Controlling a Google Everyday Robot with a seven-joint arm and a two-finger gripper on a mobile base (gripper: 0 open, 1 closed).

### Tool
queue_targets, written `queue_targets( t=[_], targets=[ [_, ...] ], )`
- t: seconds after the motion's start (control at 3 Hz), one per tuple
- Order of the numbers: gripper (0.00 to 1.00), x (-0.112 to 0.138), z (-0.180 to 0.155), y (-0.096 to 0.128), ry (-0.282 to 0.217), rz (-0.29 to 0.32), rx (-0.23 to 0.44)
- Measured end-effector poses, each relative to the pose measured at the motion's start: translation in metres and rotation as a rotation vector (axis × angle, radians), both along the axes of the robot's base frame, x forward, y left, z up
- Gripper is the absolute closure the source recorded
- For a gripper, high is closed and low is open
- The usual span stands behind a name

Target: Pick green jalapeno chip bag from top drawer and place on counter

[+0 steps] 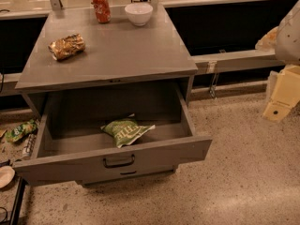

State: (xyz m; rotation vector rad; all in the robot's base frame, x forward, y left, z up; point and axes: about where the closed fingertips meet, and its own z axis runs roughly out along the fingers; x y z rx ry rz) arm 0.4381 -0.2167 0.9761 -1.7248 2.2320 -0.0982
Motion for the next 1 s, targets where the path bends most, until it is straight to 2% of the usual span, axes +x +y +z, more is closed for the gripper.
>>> queue_targets(
  t=[0.33, 0.67, 1.0],
  targets=[
    [0.0, 0.0, 0.0, 0.0, 0.0, 0.0, 0.0],
    [0.0, 0.002, -0.003, 0.006, -0.003, 0.002, 0.035],
    [0.0, 0.008, -0.032, 0.031, 0.016, 0.002, 0.134]
  ],
)
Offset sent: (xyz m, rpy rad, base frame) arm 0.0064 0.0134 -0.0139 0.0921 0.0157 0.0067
